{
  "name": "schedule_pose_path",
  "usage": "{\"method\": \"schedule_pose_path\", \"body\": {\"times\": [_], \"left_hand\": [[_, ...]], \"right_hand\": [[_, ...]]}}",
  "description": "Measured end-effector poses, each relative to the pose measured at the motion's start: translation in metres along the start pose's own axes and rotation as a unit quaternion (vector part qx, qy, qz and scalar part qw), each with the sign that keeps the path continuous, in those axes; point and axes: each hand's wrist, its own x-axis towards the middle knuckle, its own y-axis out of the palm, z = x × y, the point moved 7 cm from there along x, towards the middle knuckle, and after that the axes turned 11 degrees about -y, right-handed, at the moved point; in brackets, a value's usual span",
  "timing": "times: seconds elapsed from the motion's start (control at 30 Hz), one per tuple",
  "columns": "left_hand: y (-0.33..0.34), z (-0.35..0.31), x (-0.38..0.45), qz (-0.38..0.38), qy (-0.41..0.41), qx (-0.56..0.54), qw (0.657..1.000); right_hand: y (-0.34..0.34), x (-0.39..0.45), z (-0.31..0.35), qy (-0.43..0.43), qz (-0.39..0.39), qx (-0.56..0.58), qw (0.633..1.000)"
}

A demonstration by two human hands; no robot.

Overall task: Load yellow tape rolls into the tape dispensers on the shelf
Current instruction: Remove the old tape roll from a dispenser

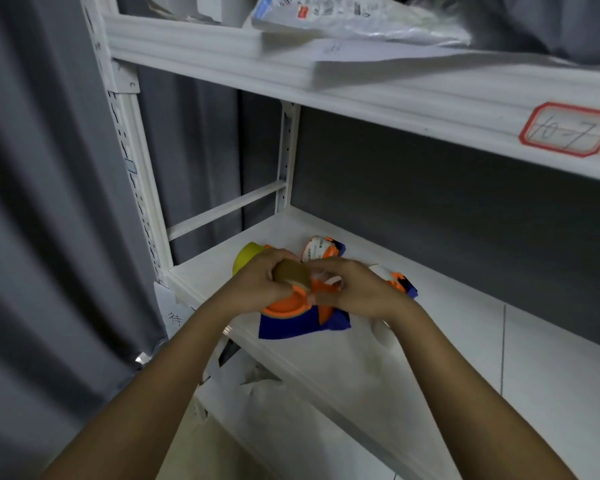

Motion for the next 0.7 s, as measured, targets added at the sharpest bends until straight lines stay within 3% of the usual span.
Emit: {"method": "schedule_pose_path", "body": {"times": [0.1,0.33,0.5,0.7], "left_hand": [[-0.003,-0.002,-0.003,0.034,0.001,0.014,0.999],[-0.014,-0.006,-0.005,0.024,0.071,-0.057,0.996],[-0.021,0.021,0.010,-0.087,-0.008,-0.075,0.993],[-0.010,0.030,0.011,-0.150,-0.023,-0.100,0.983]], "right_hand": [[0.009,0.002,-0.002,0.005,0.035,0.038,0.999],[0.016,0.001,-0.015,0.004,-0.059,0.038,0.998],[0.018,-0.006,-0.025,0.046,-0.137,0.160,0.976],[0.026,-0.007,-0.013,0.013,-0.154,0.171,0.973]]}}
